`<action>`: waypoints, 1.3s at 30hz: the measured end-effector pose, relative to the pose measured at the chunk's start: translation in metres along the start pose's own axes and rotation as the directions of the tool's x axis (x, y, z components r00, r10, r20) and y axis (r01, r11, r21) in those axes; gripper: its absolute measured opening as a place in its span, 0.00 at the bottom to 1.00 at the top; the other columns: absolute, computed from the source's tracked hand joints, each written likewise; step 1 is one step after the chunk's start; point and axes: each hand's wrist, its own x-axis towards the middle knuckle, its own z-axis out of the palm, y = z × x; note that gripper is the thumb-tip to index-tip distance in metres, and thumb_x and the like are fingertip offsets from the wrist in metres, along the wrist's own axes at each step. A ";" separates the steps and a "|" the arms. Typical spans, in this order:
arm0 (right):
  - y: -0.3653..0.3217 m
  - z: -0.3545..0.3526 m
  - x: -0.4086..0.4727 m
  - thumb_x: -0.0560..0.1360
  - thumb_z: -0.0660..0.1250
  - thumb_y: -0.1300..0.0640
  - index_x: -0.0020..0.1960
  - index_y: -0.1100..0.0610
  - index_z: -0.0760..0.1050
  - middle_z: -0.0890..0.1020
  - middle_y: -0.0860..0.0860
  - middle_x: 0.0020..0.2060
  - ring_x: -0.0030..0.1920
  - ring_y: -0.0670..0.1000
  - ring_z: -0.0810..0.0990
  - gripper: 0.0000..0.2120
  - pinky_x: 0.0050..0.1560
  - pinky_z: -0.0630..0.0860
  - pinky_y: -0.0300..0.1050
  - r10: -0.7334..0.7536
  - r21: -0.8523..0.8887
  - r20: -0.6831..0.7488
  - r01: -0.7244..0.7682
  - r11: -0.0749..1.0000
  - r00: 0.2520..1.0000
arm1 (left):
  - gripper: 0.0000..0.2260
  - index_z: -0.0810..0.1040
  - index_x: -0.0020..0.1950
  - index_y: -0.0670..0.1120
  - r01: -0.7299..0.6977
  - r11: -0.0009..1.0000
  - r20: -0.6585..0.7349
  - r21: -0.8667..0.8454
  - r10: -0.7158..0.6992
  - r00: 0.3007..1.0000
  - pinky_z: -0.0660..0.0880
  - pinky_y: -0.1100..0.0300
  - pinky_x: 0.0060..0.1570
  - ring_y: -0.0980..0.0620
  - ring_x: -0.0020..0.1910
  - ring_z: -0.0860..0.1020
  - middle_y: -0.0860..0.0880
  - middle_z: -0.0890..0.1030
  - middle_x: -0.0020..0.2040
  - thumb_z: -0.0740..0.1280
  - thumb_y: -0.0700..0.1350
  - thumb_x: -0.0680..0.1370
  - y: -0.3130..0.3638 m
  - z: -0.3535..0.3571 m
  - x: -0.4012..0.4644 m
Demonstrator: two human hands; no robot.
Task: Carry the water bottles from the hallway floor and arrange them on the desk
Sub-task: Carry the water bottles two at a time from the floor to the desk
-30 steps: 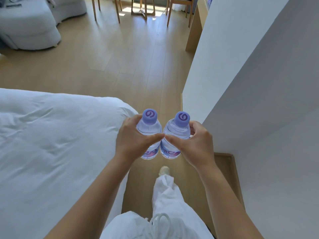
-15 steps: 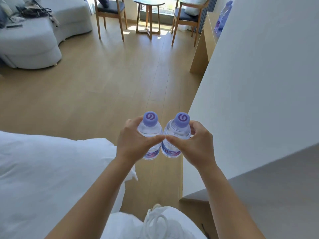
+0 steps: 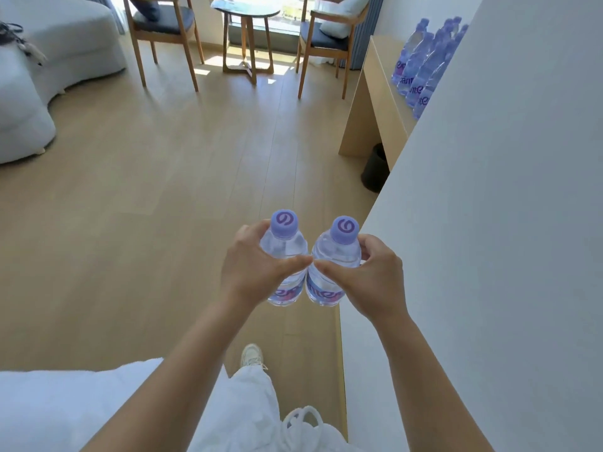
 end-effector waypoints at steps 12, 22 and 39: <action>-0.031 0.060 0.204 0.61 0.77 0.47 0.46 0.52 0.76 0.80 0.43 0.39 0.41 0.48 0.81 0.18 0.44 0.80 0.51 0.069 0.028 -0.110 -0.067 0.997 0.991 | 0.19 0.75 0.43 0.60 -0.018 1.000 0.099 -0.015 0.020 0.995 0.77 0.48 0.50 0.52 0.47 0.79 0.51 0.79 0.47 0.74 0.58 0.54 0.030 -0.010 0.239; -0.002 0.080 0.398 0.60 0.76 0.46 0.42 0.50 0.77 0.80 0.42 0.33 0.37 0.42 0.79 0.15 0.37 0.77 0.41 0.080 0.056 -0.144 -0.073 0.996 0.986 | 0.22 0.78 0.47 0.57 -0.049 0.999 0.130 -0.023 0.051 0.990 0.77 0.48 0.51 0.52 0.47 0.79 0.51 0.79 0.48 0.74 0.58 0.55 0.052 0.043 0.423; 0.027 0.047 0.714 0.61 0.78 0.48 0.46 0.54 0.78 0.82 0.47 0.36 0.39 0.47 0.80 0.18 0.40 0.76 0.42 0.202 0.061 -0.204 -0.193 0.979 0.958 | 0.24 0.78 0.47 0.54 -0.076 0.995 0.260 -0.067 0.091 0.961 0.78 0.47 0.50 0.51 0.47 0.80 0.48 0.80 0.49 0.73 0.59 0.53 0.138 0.174 0.730</action>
